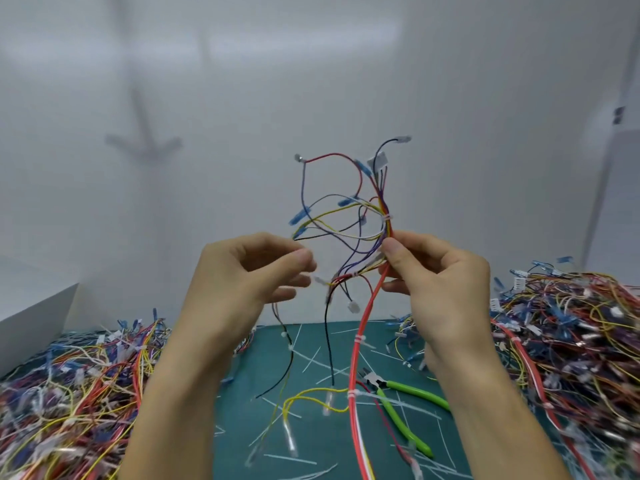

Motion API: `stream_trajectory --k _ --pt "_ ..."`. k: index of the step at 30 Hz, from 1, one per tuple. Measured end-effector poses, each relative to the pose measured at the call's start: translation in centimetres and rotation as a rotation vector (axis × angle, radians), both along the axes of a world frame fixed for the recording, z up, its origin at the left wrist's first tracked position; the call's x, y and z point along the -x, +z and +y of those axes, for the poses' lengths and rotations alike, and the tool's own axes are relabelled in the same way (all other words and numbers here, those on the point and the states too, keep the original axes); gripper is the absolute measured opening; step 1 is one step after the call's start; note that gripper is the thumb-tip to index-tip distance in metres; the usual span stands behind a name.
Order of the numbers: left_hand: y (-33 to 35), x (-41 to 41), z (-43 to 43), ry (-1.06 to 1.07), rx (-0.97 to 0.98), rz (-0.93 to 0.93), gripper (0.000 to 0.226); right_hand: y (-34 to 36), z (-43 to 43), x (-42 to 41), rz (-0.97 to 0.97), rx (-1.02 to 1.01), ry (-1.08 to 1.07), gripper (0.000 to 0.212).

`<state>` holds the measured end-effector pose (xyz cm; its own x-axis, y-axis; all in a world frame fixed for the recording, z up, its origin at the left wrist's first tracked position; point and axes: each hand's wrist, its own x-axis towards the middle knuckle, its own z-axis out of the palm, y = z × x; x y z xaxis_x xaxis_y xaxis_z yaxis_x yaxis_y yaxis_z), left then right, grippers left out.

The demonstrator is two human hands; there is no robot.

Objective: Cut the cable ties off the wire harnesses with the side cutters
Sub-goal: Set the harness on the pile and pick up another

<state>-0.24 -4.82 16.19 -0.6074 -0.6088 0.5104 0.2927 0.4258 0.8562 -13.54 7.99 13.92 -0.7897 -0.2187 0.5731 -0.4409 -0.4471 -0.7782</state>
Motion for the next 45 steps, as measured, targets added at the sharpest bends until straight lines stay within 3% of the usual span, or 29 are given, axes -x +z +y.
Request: stream_trajectory --k 3,6,9,17,29,39,45 --pt "-0.5 -0.8 -1.6 0.104 0.053 -0.114 0.020 0.3 0.4 0.4 -0.046 0.054 0.001 0.018" --pt "-1.1 -0.8 -2.3 0.005 0.092 -0.403 0.034 0.3 0.6 0.5 -0.057 0.078 -0.005 0.019" --pt "-1.7 0.0 -1.9 -0.137 0.142 -0.548 0.012 0.2 0.6 0.5 -0.067 0.086 -0.011 0.018" --pt "-1.8 0.9 -1.2 -0.178 0.099 -0.443 0.008 0.3 0.5 0.7 -0.104 0.093 0.026 0.015" --pt "-1.8 0.8 -1.5 -0.131 -0.103 -0.261 0.028 0.5 1.0 1.0 -0.100 0.087 0.009 0.015" --pt "-1.9 0.7 -2.0 -0.112 -0.091 -0.226 0.023 0.4 0.8 0.8 -0.105 0.072 0.036 0.014" --pt "-2.1 0.8 -2.2 -0.027 -0.017 -0.301 0.024 0.4 0.8 0.7 -0.097 0.064 0.036 0.014"
